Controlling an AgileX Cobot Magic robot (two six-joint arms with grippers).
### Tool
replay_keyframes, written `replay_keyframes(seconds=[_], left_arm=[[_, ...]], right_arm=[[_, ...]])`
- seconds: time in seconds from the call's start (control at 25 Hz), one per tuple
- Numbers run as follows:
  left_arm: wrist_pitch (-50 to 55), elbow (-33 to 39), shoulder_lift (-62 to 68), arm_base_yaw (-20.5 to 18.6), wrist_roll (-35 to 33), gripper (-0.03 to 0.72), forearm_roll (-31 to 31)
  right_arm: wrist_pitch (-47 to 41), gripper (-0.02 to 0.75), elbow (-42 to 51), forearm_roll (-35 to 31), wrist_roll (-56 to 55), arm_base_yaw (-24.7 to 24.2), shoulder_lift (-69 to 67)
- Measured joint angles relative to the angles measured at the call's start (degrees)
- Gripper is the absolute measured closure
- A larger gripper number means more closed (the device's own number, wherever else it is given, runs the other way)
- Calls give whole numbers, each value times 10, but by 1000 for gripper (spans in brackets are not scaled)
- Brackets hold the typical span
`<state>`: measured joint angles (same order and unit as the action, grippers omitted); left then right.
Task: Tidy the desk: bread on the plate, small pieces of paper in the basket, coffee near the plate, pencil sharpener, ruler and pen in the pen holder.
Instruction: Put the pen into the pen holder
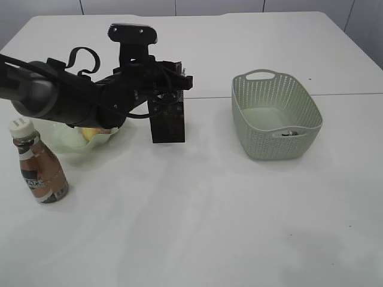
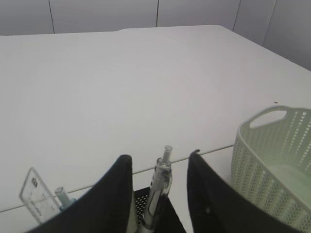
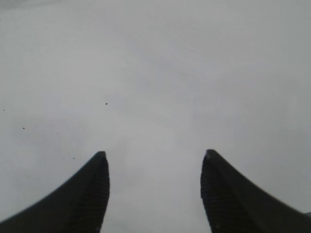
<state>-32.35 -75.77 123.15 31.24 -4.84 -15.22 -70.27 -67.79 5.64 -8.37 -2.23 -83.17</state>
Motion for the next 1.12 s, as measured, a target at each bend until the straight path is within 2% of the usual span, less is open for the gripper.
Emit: replay_keyframes(seconds=[0.16, 0.4, 0.52, 0.64, 0.84, 1.0, 1.12], left_arm=[[48, 0, -20, 0, -28, 398, -3], [197, 0, -96, 0, -46, 387, -4], [280, 0, -139, -1, -49, 351, -4], [360, 0, -177, -15, -50, 302, -4], [462, 0, -227, -66, -51, 288, 3], [545, -4, -267, -98, -28, 288, 59], [646, -29, -282, -111, 54, 288, 152]], right_arm=[[0, 299, 0, 0, 0, 0, 0], [0, 299, 0, 0, 0, 0, 0], [0, 299, 0, 0, 0, 0, 0], [0, 299, 0, 0, 0, 0, 0], [0, 299, 0, 0, 0, 0, 0], [0, 299, 0, -4, 0, 0, 0], [-1, 299, 0, -6, 0, 0, 0]])
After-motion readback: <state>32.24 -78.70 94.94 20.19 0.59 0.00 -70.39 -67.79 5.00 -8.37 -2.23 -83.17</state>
